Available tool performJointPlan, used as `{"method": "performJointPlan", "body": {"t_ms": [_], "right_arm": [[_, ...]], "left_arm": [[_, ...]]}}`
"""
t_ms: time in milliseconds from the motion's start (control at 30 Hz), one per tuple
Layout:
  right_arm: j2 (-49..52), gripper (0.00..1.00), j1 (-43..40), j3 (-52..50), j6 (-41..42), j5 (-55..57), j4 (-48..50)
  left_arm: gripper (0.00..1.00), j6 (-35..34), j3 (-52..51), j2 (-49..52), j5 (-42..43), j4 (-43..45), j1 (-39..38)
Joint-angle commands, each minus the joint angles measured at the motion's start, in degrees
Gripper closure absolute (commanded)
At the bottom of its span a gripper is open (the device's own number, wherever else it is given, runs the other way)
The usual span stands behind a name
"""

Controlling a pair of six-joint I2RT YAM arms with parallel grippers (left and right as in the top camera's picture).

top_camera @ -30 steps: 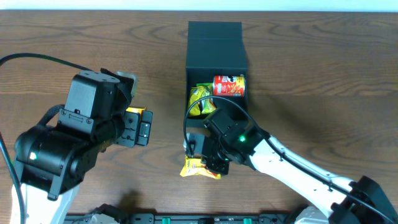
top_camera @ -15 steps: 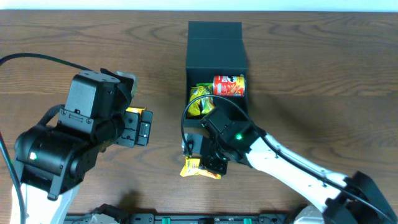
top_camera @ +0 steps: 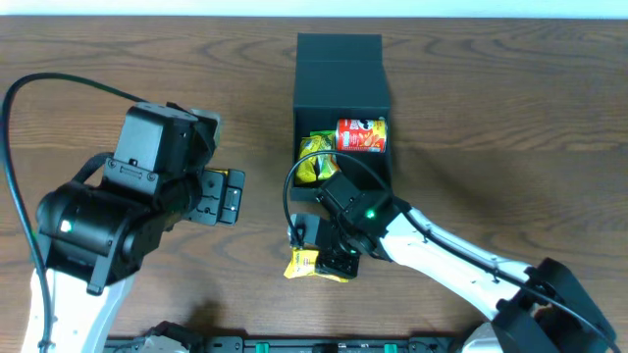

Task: Pack container
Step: 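Lift the Peanut Butter packet and carry it toward the box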

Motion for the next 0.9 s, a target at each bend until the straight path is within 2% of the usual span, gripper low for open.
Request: {"method": "performJointPlan", "body": {"t_ms": [0, 400, 600, 800, 867], "right_arm": [[0.7, 0.48, 0.9, -0.8, 0.1, -0.2, -0.1], [1.7, 0.48, 4.2, -0.9, 1.3, -0.4, 3.7], [4.7, 0.49, 4.5, -0.9, 1.5, 3.9, 4.8], [5.3, 0.55, 4.5, -0.9, 2.6, 5.2, 6.0], [5.3, 0.60, 4.4, -0.9, 3.0, 5.6, 6.2]], "left_arm": [[0.05, 2.5, 0.2, 0.7, -0.6, 0.0, 0.2], [0.05, 3.8, 0.2, 0.7, -2.3, 0.0, 0.2], [0.05, 3.8, 0.2, 0.7, -2.4, -0.2, 0.2], [0.05, 3.8, 0.2, 0.7, -2.8, -0.4, 0.2], [0.05, 3.8, 0.2, 0.7, -3.2, -0.4, 0.2]]}}
